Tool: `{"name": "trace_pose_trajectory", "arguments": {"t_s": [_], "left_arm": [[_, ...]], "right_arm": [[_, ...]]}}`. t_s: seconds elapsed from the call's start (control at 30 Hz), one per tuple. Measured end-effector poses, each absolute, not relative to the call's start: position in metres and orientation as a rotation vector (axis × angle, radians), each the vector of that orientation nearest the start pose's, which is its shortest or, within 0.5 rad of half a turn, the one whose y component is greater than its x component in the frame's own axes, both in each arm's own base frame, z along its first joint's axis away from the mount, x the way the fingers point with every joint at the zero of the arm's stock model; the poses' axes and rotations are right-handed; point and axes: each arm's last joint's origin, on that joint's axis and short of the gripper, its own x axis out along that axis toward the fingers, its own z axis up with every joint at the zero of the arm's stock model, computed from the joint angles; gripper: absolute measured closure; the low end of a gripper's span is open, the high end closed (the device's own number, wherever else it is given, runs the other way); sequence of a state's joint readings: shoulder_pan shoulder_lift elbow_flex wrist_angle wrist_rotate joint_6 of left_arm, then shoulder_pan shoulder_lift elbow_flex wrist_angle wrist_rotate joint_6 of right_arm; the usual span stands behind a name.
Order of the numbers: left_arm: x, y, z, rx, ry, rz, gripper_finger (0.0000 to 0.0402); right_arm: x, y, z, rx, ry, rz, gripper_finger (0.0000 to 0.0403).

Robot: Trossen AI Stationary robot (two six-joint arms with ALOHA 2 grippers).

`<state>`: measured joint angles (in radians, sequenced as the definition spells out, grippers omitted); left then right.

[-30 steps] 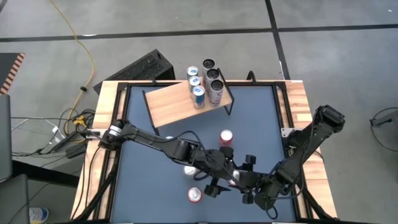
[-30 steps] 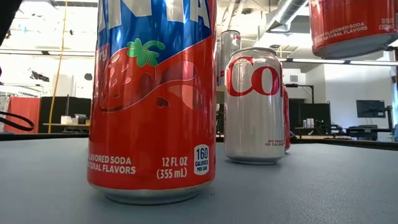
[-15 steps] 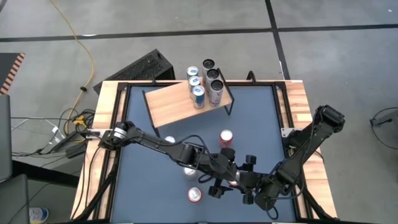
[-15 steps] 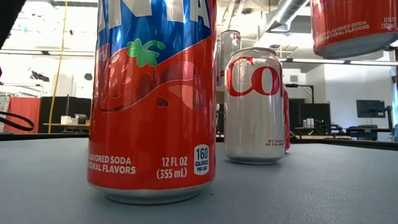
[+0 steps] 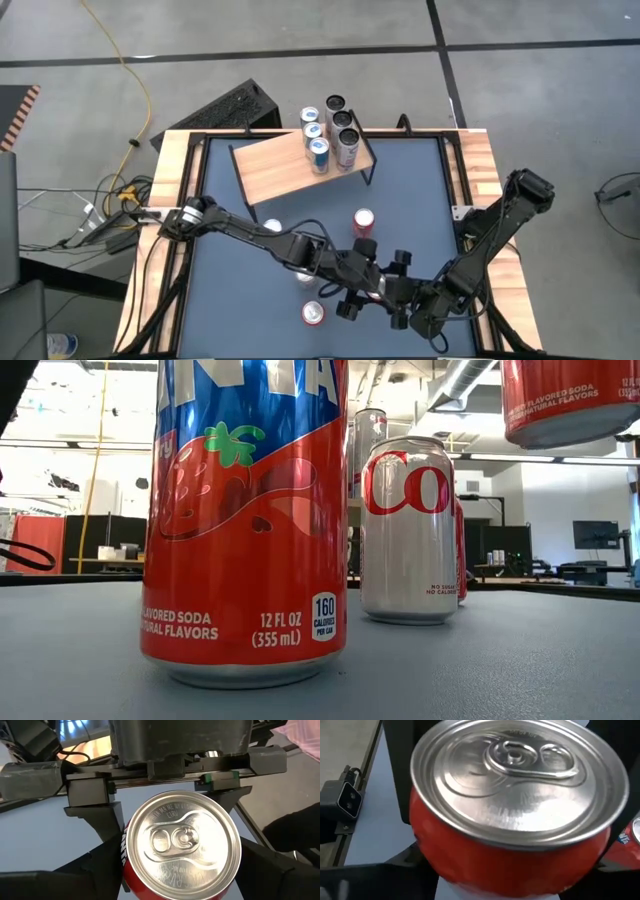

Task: Place canned beverage on shelf
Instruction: Put the bottom right red soda can on the shelf

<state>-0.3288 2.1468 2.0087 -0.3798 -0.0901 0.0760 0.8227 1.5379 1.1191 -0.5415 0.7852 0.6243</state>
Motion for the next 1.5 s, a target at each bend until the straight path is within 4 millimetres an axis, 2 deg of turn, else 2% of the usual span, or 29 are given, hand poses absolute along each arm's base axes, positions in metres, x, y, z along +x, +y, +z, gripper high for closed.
{"name": "trace_pose_trajectory", "arguments": {"t_s": [0.23, 0.43, 0.57, 0.67, 0.77, 0.9, 1.03, 1.2, 1.33, 1.5], "left_arm": [[0.469, -0.167, 0.302, 0.210, 0.507, -0.175, 0.0114], [0.460, -0.165, 0.313, 0.154, 0.537, -0.158, 0.0114], [0.448, -0.163, 0.326, 0.115, 0.567, -0.157, 0.0114], [0.435, -0.156, 0.344, 0.094, 0.570, -0.108, 0.0114], [0.421, -0.146, 0.362, 0.106, 0.567, -0.006, 0.0114], [0.391, -0.122, 0.390, 0.105, 0.614, 0.095, 0.0113], [0.357, -0.096, 0.426, 0.072, 0.574, 0.170, 0.0113], [0.311, -0.065, 0.459, 0.130, 0.553, 0.342, 0.0113], [0.275, -0.041, 0.482, 0.144, 0.511, 0.464, 0.0113], [0.250, -0.009, 0.497, 0.114, 0.495, 0.505, 0.0113]], "right_arm": [[0.222, 0.212, 0.256, -0.051, 0.595, -0.204, 0.0071], [0.195, 0.213, 0.271, -0.029, 0.529, -0.239, 0.0072], [0.177, 0.216, 0.276, 0.013, 0.527, -0.218, 0.0072], [0.171, 0.218, 0.275, 0.031, 0.536, -0.213, 0.0072], [0.168, 0.219, 0.275, 0.047, 0.542, -0.211, 0.0072], [0.168, 0.220, 0.274, 0.050, 0.548, -0.208, 0.0072], [0.168, 0.219, 0.274, 0.047, 0.550, -0.210, 0.0072], [0.168, 0.219, 0.273, 0.043, 0.553, -0.210, 0.0072], [0.168, 0.219, 0.273, 0.041, 0.556, -0.208, 0.0072], [0.168, 0.219, 0.273, 0.025, 0.561, -0.208, 0.0072]]}}
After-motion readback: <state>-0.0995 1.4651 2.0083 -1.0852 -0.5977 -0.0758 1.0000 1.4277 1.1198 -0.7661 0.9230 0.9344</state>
